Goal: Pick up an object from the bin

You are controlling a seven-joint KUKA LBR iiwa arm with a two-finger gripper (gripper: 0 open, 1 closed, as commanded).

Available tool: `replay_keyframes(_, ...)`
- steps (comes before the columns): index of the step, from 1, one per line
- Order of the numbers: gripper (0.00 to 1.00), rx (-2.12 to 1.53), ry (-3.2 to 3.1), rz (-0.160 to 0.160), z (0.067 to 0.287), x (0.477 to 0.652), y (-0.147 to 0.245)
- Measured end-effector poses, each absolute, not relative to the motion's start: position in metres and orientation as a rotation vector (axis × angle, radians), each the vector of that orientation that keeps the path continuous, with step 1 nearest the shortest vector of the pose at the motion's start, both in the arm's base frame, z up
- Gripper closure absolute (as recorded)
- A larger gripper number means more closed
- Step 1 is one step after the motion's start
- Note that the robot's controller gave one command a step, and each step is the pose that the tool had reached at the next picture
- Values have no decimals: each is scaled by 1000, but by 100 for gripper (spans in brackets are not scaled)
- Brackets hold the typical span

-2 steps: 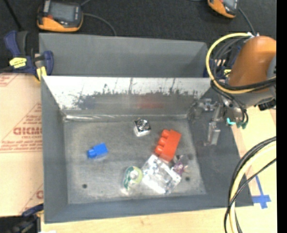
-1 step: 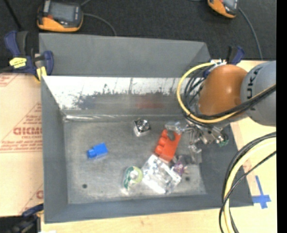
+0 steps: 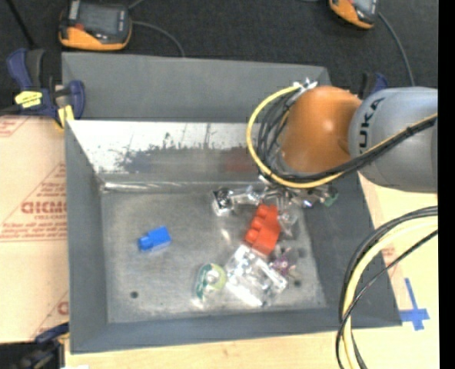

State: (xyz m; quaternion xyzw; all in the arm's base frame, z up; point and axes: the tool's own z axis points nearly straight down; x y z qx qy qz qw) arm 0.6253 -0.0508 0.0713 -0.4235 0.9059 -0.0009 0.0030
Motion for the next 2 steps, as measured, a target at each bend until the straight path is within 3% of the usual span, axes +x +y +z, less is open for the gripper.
replay_keyframes(1, 100, -1322, 2843, -2, 72, 625, -51)
replay_keyframes(2, 100, -1330, 2839, -6, 223, 521, -31)
